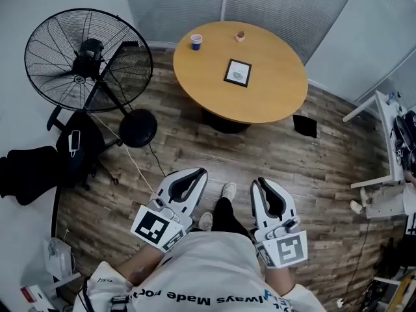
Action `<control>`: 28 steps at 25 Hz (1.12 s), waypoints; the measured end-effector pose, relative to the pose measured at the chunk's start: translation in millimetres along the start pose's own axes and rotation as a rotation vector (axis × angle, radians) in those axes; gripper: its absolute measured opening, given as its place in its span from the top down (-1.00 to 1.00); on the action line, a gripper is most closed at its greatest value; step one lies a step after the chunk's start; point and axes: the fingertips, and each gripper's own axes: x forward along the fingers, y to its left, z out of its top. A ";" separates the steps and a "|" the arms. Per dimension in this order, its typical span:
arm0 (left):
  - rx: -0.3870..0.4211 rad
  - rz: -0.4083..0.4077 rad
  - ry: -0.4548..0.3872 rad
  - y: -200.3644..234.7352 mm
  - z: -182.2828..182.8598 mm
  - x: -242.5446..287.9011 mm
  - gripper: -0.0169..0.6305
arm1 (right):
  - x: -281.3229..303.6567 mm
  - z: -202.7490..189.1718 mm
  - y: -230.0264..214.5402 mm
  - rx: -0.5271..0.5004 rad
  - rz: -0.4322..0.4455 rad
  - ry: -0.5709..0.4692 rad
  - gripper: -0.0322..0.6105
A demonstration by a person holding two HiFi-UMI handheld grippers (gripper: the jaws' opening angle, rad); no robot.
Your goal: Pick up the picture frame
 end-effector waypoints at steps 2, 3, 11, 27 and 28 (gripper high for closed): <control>0.004 -0.001 0.002 4.5 0.5 7.9 0.84 | 6.3 -0.5 -6.7 0.003 -0.001 -0.004 0.71; 0.005 -0.001 0.003 6.7 0.9 12.5 0.84 | 9.6 -1.0 -10.8 0.007 -0.001 -0.006 0.71; 0.014 -0.007 0.005 22.0 6.0 57.0 0.84 | 34.0 -0.3 -50.4 0.030 -0.016 -0.018 0.71; 0.019 -0.001 0.019 36.8 17.1 171.1 0.84 | 83.3 8.8 -153.3 0.038 -0.001 -0.026 0.71; 0.019 0.001 0.022 38.1 17.1 178.4 0.84 | 86.4 8.6 -160.0 0.039 0.000 -0.026 0.71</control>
